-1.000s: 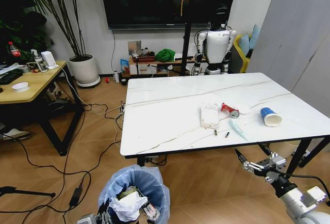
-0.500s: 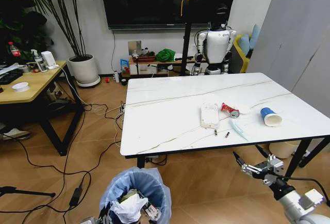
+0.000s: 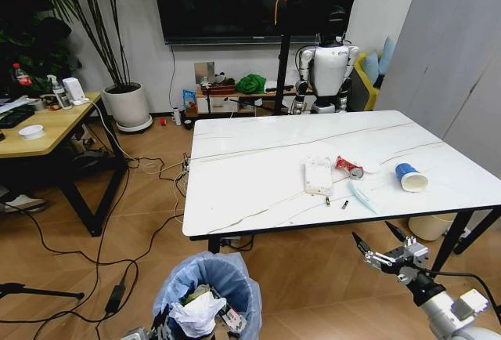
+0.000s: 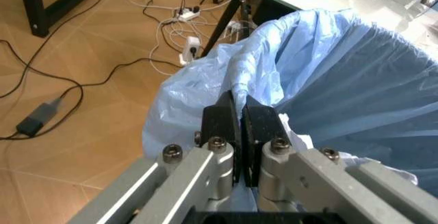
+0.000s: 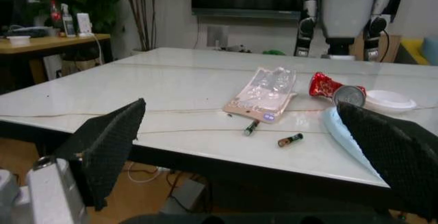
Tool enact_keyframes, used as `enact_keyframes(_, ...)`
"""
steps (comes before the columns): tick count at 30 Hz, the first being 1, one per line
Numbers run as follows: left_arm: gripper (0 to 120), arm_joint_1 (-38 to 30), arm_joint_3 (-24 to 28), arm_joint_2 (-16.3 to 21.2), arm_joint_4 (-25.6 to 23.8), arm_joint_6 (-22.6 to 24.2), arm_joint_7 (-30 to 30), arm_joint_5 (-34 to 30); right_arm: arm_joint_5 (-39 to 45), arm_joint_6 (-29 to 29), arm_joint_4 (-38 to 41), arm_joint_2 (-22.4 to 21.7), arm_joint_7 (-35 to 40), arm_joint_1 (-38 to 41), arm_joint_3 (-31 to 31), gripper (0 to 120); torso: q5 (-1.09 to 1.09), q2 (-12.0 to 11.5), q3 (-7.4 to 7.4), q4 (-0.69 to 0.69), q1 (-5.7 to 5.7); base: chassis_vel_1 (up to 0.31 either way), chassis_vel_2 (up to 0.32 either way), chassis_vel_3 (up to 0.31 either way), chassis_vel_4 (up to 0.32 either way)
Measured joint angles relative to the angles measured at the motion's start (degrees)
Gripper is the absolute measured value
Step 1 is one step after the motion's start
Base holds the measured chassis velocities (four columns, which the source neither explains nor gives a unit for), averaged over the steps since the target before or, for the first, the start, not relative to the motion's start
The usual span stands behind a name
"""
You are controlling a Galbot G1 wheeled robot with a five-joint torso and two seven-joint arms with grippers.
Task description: Pick up the trash bin and place the trash from the table into it.
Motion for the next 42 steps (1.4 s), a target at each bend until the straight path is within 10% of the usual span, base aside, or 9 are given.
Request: enact_keyframes(42, 0, -1.1, -0.1, -0.5, 1.5, -0.7, 0.6, 0.2, 2.4, 3.2, -4.7, 0.4, 0.3, 1.4, 0.3, 100, 0.00, 0.0, 0.00, 0.00, 0.00, 0.000, 0.000, 0.000, 0.000)
